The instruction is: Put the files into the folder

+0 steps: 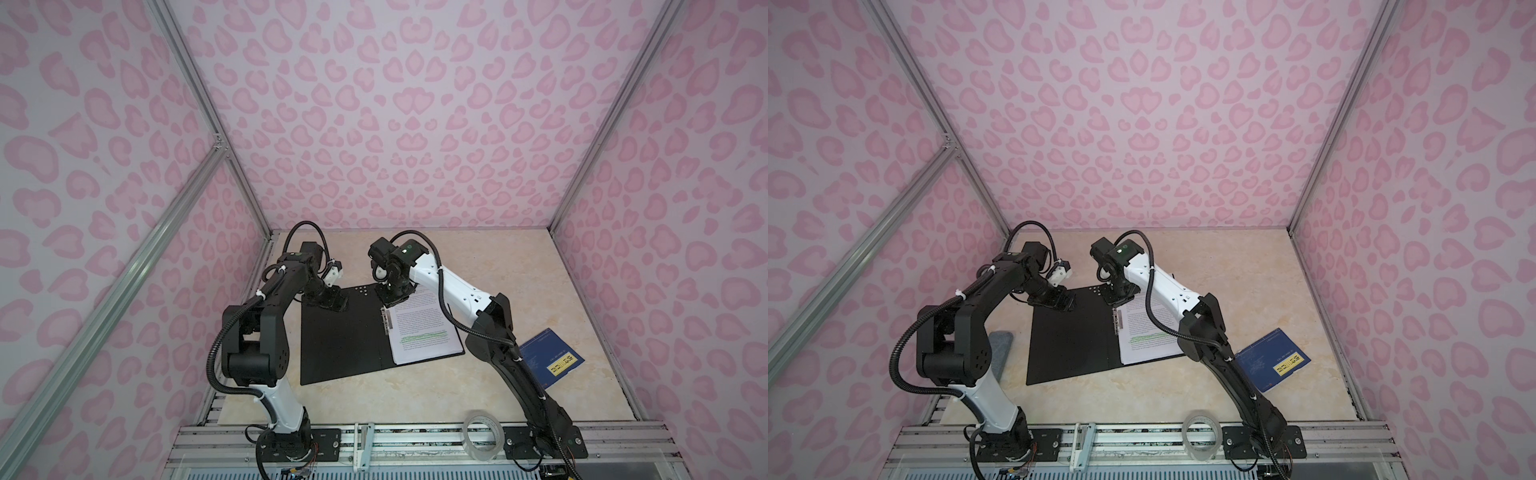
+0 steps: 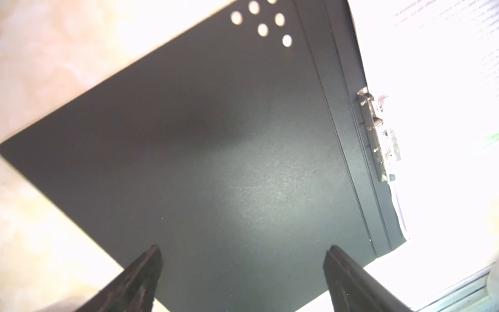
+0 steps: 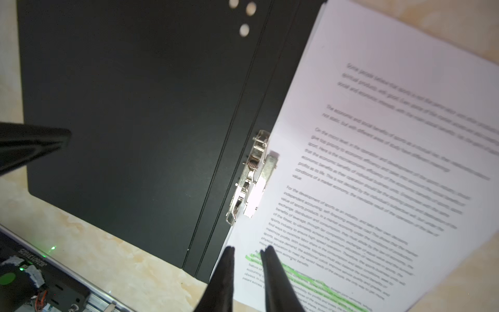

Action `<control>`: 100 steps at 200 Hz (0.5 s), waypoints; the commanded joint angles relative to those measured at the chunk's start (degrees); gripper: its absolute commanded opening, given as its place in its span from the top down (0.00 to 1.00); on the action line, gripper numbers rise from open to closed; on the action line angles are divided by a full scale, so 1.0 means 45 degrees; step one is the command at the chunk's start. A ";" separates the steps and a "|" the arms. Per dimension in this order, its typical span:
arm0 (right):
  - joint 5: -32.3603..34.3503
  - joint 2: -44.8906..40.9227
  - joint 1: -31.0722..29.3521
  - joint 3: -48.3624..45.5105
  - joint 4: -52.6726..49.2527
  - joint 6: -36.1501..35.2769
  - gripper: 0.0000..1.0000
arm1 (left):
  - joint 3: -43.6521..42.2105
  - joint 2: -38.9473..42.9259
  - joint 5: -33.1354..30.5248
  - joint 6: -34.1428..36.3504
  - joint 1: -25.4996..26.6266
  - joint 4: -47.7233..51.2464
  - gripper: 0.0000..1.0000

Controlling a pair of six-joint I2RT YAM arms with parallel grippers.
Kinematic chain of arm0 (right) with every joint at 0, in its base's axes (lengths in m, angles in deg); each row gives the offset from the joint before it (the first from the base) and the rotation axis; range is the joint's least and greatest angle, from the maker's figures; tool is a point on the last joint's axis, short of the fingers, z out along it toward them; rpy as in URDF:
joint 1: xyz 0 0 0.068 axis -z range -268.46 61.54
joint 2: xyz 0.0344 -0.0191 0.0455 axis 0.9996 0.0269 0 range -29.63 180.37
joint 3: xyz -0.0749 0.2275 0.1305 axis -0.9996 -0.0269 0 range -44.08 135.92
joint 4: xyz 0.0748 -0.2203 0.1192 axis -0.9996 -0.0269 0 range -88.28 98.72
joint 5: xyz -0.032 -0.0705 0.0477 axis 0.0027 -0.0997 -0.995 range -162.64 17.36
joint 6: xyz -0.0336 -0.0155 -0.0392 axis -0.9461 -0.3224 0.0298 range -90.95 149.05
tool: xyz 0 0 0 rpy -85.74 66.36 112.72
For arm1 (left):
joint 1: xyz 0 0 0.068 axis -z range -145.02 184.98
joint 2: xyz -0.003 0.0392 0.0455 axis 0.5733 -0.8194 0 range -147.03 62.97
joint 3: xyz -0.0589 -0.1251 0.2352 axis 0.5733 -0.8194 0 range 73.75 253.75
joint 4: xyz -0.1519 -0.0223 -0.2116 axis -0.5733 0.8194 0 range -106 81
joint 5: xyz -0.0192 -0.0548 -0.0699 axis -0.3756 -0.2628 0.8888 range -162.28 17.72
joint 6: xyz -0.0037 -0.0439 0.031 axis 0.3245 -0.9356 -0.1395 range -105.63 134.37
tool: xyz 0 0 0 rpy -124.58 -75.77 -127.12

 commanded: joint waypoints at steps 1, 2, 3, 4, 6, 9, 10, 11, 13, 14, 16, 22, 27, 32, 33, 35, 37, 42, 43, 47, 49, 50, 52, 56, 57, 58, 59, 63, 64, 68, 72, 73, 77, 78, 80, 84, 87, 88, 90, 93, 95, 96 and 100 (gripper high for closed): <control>0.1026 -0.1199 0.0350 -0.1438 0.1949 0.0475 0.75 | -0.0329 0.0244 0.0474 -0.0738 -0.0402 -0.0145 0.02; 0.1052 -0.1276 0.0369 -0.1535 0.2020 0.0482 0.75 | -0.0430 0.0256 0.0536 -0.0743 -0.0423 -0.0154 0.02; 0.1076 -0.1353 0.0389 -0.1633 0.2105 0.0486 0.75 | -0.0490 0.0263 0.0607 -0.0746 -0.0443 -0.0169 0.02; 0.1097 -0.1431 0.0418 -0.1730 0.2186 0.0508 0.75 | -0.0540 0.0266 0.0681 -0.0748 -0.0473 -0.0176 0.02; 0.1147 -0.1578 0.0464 -0.1936 0.2355 0.0524 0.75 | -0.0601 0.0278 0.0844 -0.0739 -0.0510 -0.0196 0.02; 0.1215 -0.1793 0.0540 -0.2261 0.2623 0.0570 0.75 | -0.0681 0.0302 0.1128 -0.0706 -0.0535 -0.0212 0.02; 0.1235 -0.1925 0.0562 -0.2377 0.2719 0.0579 0.75 | -0.0713 0.0315 0.1215 -0.0688 -0.0538 -0.0217 0.02; 0.1255 -0.2029 0.0583 -0.2503 0.2806 0.0593 0.75 | -0.0749 0.0331 0.1298 -0.0660 -0.0540 -0.0239 0.02; 0.1309 -0.2206 0.0642 -0.2744 0.2993 0.0614 0.74 | -0.0815 0.0358 0.1462 -0.0614 -0.0541 -0.0256 0.02; 0.1321 -0.2287 0.0672 -0.2872 0.3089 0.0630 0.74 | -0.0829 0.0372 0.1529 -0.0584 -0.0541 -0.0278 0.02; 0.1355 -0.2421 0.0718 -0.3124 0.3284 0.0652 0.74 | -0.0893 0.0397 0.1667 -0.0532 -0.0542 -0.0305 0.02; 0.1391 -0.2943 0.0889 -0.3850 0.3912 0.0683 0.74 | -0.1079 0.0470 0.2061 -0.0363 -0.0542 -0.0462 0.02; 0.1363 -0.3378 0.1053 -0.4613 0.4420 0.0681 0.73 | -0.1142 0.0485 0.2313 -0.0279 -0.0538 -0.0502 0.02; 0.1334 -0.3775 0.1227 -0.5296 0.5016 0.0726 0.73 | -0.1117 0.0428 0.2577 -0.0216 -0.0524 -0.0475 0.02; 0.1334 -0.3862 0.1267 -0.5437 0.5126 0.0735 0.73 | -0.1107 0.0417 0.2643 -0.0199 -0.0523 -0.0456 0.02; 0.1333 -0.3936 0.1336 -0.5714 0.5341 0.0766 0.72 | -0.1070 0.0384 0.2766 -0.0182 -0.0527 -0.0417 0.02; 0.1338 -0.4088 0.1407 -0.5973 0.5546 0.0803 0.72 | -0.1037 0.0337 0.2884 -0.0153 -0.0523 -0.0398 0.02; 0.1352 -0.4461 0.1565 -0.6610 0.6020 0.0851 0.71 | -0.0919 0.0198 0.3107 -0.0083 -0.0515 -0.0300 0.02; 0.1343 -0.4528 0.1602 -0.6670 0.6107 0.0856 0.71 | -0.0901 0.0165 0.3142 -0.0074 -0.0499 -0.0291 0.02; 0.1309 -0.4787 0.1722 -0.7153 0.6437 0.0850 0.71 | -0.0800 0.0043 0.3258 -0.0093 -0.0469 -0.0249 0.02; 0.1298 -0.4907 0.1786 -0.7368 0.6586 0.0844 0.71 | -0.0759 -0.0017 0.3290 -0.0121 -0.0455 -0.0263 0.02; 0.1286 -0.4966 0.1820 -0.7479 0.6673 0.0843 0.70 | -0.0733 -0.0050 0.3302 -0.0132 -0.0450 -0.0252 0.01; 0.1287 -0.5093 0.1870 -0.7684 0.6831 0.0842 0.70 | -0.0703 -0.0099 0.3350 -0.0170 -0.0445 -0.0259 0.01; 0.1308 -0.5319 0.1983 -0.8078 0.7117 0.0842 0.70 | -0.0645 -0.0213 0.3484 -0.0206 -0.0416 -0.0271 0.01; 0.1321 -0.5377 0.1996 -0.8176 0.7192 0.0832 0.70 | -0.0637 -0.0236 0.3516 -0.0224 -0.0410 -0.0276 0.01; 0.1337 -0.5426 0.2023 -0.8225 0.7259 0.0837 0.70 | -0.0633 -0.0257 0.3532 -0.0223 -0.0408 -0.0288 0.01; 0.1345 -0.5479 0.2055 -0.8337 0.7312 0.0839 0.69 | -0.0630 -0.0277 0.3589 -0.0222 -0.0397 -0.0304 0.01; 0.1371 -0.5692 0.2163 -0.8699 0.7549 0.0842 0.69 | -0.0613 -0.0341 0.3782 -0.0224 -0.0371 -0.0367 0.02; 0.1371 -0.5739 0.2194 -0.8779 0.7613 0.0832 0.69 | -0.0621 -0.0349 0.3821 -0.0233 -0.0359 -0.0382 0.02; 0.1376 -0.5946 0.2282 -0.9094 0.7858 0.0796 0.69 | -0.0643 -0.0391 0.3989 -0.0237 -0.0330 -0.0500 0.02; 0.1421 -0.6137 0.2353 -0.9406 0.8108 0.0752 0.69 | -0.0681 -0.0400 0.4080 -0.0242 -0.0284 -0.0633 0.02; 0.1446 -0.6196 0.2377 -0.9484 0.8166 0.0748 0.68 | -0.0684 -0.0397 0.4098 -0.0251 -0.0267 -0.0662 0.02; 0.1562 -0.6391 0.2459 -0.9811 0.8446 0.0711 0.68 | -0.0705 -0.0398 0.4131 -0.0260 -0.0208 -0.0780 0.02; 0.1604 -0.6450 0.2469 -0.9902 0.8531 0.0698 0.68 | -0.0725 -0.0396 0.4143 -0.0260 -0.0189 -0.0804 0.02; 0.1684 -0.6543 0.2500 -1.0067 0.8663 0.0689 0.68 | -0.0740 -0.0396 0.4171 -0.0270 -0.0151 -0.0861 0.02; 0.1813 -0.6755 0.2559 -1.0383 0.8925 0.0663 0.67 | -0.0745 -0.0414 0.4183 -0.0248 -0.0055 -0.0921 0.02; 0.1872 -0.6896 0.2616 -1.0583 0.9118 0.0648 0.66 | -0.0746 -0.0415 0.4202 -0.0242 0.0017 -0.0969 0.02; 0.1896 -0.6918 0.2625 -1.0659 0.9179 0.0638 0.66 | -0.0746 -0.0415 0.4207 -0.0251 0.0050 -0.0986 0.02; 0.1938 -0.7016 0.2642 -1.0798 0.9318 0.0620 0.66 | -0.0736 -0.0415 0.4201 -0.0244 0.0099 -0.1038 0.02; 0.1992 -0.7168 0.2684 -1.1004 0.9494 0.0585 0.66 | -0.0754 -0.0415 0.4194 -0.0251 0.0188 -0.1106 0.02; 0.2035 -0.7250 0.2706 -1.1124 0.9611 0.0563 0.66 | -0.0772 -0.0415 0.4193 -0.0249 0.0246 -0.1141 0.02; 0.2055 -0.7290 0.2719 -1.1183 0.9670 0.0546 0.66 | -0.0788 -0.0415 0.4193 -0.0245 0.0272 -0.1170 0.02; 0.2167 -0.7462 0.2767 -1.1436 0.9904 0.0499 0.65 | -0.0802 -0.0429 0.4128 -0.0268 0.0364 -0.1239 0.02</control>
